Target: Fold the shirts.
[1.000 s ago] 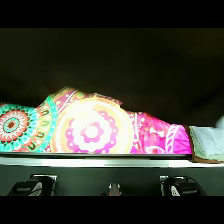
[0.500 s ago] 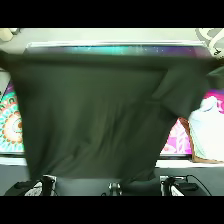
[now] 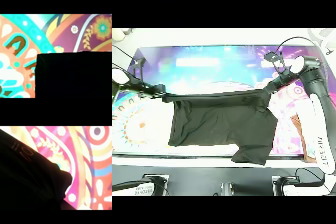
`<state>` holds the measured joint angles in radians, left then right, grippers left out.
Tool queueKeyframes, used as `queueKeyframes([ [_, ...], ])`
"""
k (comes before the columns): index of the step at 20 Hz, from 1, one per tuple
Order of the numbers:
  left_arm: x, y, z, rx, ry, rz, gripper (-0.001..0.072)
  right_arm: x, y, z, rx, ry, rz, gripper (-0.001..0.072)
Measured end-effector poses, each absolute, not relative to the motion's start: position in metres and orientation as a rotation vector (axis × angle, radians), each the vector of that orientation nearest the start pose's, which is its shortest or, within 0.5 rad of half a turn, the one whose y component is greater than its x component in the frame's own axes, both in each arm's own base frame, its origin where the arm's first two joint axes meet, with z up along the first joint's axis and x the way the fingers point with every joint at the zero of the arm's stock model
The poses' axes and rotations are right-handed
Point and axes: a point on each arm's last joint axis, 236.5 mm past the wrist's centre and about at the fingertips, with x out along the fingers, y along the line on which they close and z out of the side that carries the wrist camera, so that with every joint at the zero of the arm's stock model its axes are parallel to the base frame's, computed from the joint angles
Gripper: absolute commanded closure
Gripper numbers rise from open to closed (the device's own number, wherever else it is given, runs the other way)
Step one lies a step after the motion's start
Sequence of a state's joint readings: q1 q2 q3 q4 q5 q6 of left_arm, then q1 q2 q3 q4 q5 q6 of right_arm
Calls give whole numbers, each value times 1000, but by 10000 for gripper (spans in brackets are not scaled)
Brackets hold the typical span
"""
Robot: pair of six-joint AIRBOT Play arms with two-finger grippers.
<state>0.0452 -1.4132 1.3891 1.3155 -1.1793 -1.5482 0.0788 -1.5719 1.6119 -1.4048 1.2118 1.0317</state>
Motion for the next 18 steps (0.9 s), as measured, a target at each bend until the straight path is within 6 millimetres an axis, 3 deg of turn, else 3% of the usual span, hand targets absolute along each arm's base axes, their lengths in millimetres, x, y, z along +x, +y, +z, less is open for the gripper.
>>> queueKeyframes([
  [5,479,-31,18,-250,1115,-96,684,532,81,46,-343,915,424,690],
  [8,483,-28,16,-240,1118,-101,684,532,80,45,-347,912,424,690],
  [10,463,-30,8,-208,1213,-137,684,506,79,33,-370,1024,469,690],
  [14,393,-37,-25,-194,1509,-194,683,428,75,-8,-364,1346,582,690],
  [15,380,-38,-34,-204,1564,-193,635,413,77,-18,-343,1402,605,662],
  [17,358,-40,-53,-240,1663,-168,229,396,82,-34,-302,1457,628,307],
  [18,352,-39,-57,-258,1692,-152,205,391,83,-37,-288,1468,633,184],
])
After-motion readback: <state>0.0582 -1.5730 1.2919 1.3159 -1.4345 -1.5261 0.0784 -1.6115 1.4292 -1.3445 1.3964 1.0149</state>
